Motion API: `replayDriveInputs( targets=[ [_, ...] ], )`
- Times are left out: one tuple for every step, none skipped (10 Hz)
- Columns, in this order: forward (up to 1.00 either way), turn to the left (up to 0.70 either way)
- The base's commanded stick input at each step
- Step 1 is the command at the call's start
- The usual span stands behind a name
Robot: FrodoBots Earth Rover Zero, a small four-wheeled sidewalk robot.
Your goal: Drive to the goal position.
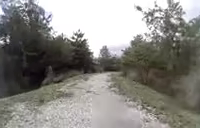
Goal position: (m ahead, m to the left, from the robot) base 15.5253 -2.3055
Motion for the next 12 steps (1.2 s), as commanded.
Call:
replayDriveInputs(
  targets=[
    [0.85, 0.00],
    [0.85, 0.00],
    [0.85, 0.00],
    [0.85, 0.00],
    [0.85, 0.00],
    [0.85, 0.00],
    [0.85, 0.00],
    [0.85, 0.00],
    [0.85, 0.00],
    [0.85, 0.00],
    [0.85, 0.00],
    [0.85, 0.00]
  ],
)
